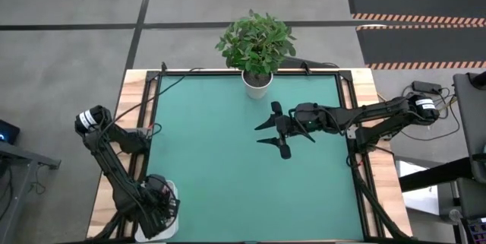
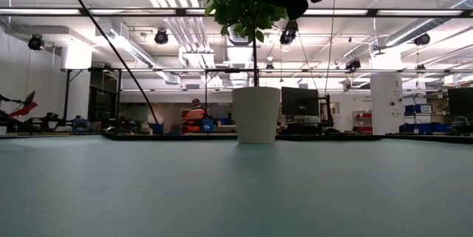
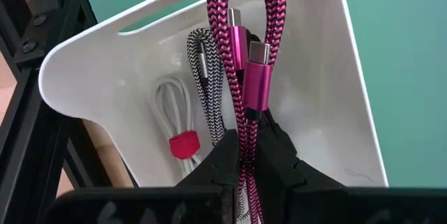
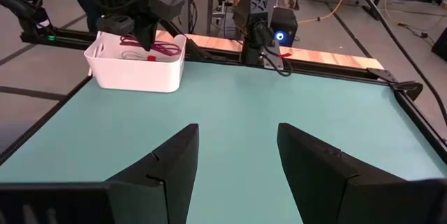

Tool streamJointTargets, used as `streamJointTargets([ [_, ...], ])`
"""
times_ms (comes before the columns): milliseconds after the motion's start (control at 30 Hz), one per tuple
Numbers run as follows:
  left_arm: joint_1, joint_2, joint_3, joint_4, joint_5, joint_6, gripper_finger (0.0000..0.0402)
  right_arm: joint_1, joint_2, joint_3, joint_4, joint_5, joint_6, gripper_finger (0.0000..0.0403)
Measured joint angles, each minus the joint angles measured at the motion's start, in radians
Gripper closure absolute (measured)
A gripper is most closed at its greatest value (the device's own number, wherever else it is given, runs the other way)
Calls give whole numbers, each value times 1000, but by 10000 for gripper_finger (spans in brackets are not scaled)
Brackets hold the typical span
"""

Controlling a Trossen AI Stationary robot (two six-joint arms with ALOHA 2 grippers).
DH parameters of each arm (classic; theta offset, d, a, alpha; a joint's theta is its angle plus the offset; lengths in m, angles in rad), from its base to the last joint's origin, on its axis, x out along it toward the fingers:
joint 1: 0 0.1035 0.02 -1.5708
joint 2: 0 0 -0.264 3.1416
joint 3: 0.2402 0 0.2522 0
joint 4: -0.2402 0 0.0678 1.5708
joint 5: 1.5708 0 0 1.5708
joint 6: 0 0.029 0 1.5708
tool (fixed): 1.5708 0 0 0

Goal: Pick and place USB-C Cables
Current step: Put the black pink charger cable into the bin

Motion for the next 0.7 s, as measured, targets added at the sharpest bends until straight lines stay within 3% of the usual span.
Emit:
streamJointTargets([
  [700, -1, 0, -1, 2, 2, 0, 390, 0, 0, -12, 0, 0, 0, 216],
])
